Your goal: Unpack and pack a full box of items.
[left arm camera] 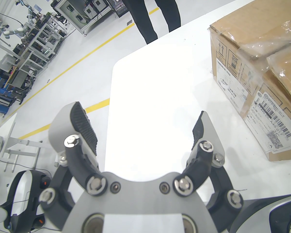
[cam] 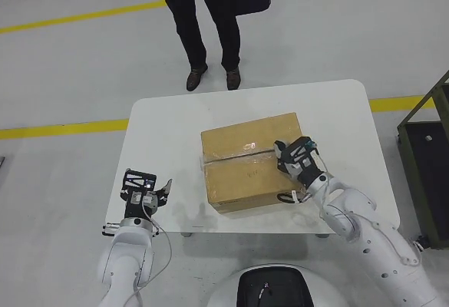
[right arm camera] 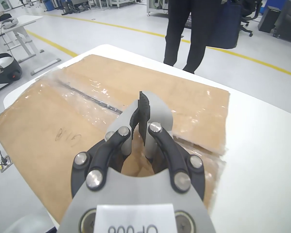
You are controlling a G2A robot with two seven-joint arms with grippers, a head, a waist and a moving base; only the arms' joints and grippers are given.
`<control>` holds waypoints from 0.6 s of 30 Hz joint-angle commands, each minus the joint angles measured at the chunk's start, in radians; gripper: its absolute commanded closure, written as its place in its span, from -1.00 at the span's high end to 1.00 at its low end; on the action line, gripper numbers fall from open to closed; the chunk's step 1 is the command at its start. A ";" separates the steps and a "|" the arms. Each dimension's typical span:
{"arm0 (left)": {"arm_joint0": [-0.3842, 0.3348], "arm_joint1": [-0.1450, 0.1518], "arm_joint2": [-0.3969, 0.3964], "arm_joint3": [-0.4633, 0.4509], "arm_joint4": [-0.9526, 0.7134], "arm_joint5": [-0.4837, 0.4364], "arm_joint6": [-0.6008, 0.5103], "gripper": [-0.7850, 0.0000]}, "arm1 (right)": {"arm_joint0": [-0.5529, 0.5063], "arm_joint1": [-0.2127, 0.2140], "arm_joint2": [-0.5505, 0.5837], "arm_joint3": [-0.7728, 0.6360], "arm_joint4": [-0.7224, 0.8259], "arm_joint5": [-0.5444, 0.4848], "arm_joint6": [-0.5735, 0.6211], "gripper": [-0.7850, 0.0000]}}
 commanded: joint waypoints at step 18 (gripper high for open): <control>0.000 0.000 0.000 0.000 0.000 0.000 0.000 1.00 | 0.135 -0.035 -0.188 -0.037 0.056 -0.075 -0.085 -1.00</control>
